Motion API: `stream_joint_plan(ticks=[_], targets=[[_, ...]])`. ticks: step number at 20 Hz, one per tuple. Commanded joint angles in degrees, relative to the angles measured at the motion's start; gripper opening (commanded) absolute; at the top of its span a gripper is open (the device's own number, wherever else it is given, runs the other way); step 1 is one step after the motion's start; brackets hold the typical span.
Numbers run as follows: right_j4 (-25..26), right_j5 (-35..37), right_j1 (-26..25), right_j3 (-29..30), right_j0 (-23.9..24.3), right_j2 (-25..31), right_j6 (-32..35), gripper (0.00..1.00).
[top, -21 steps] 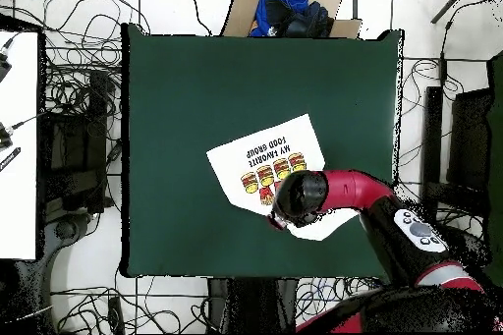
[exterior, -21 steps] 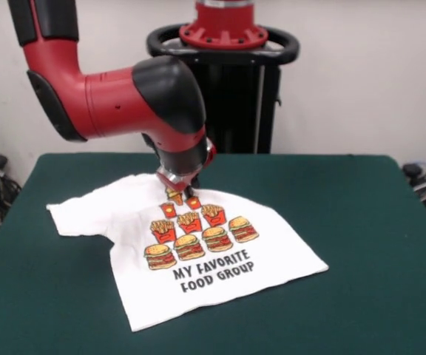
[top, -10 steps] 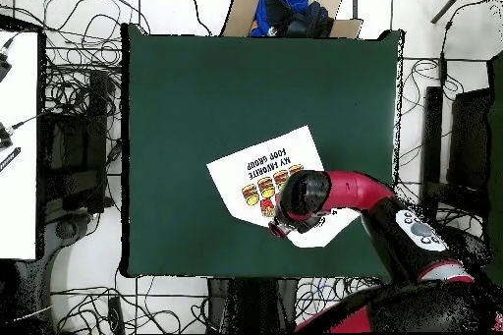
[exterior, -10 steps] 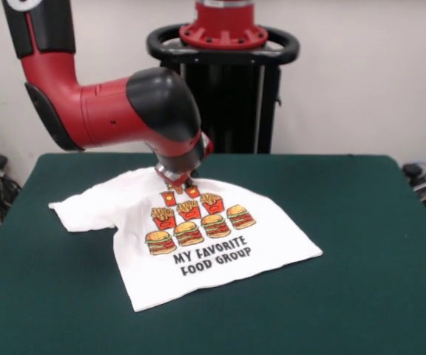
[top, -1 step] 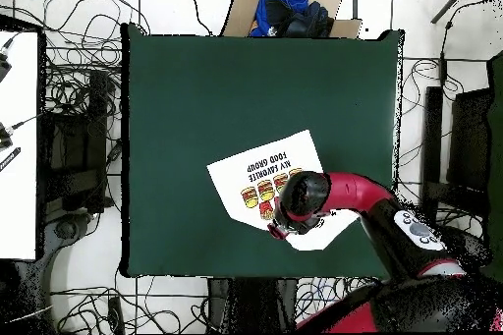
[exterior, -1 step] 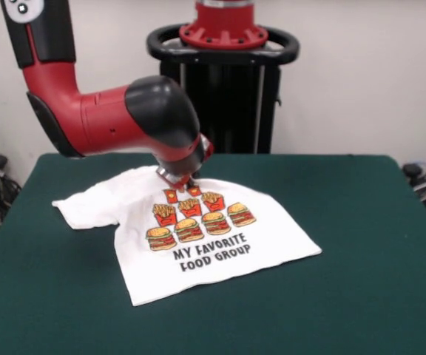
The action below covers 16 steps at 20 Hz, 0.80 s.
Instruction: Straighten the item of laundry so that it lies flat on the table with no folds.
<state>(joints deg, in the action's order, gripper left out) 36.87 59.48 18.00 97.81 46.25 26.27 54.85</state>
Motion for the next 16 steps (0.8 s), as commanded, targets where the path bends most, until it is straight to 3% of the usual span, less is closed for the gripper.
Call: stream_joint_plan(ticks=[1, 9, 16], targets=[[0.74, -2.41, -1.86, -4.21, 0.26, 3.84, -5.87, 0.0], [-3.15, 3.78, -1.44, -4.82, 1.44, 5.58, -7.71, 0.0], [-2.97, 6.19, -2.12, -5.89, 0.79, 5.09, -8.26, 0.0]])
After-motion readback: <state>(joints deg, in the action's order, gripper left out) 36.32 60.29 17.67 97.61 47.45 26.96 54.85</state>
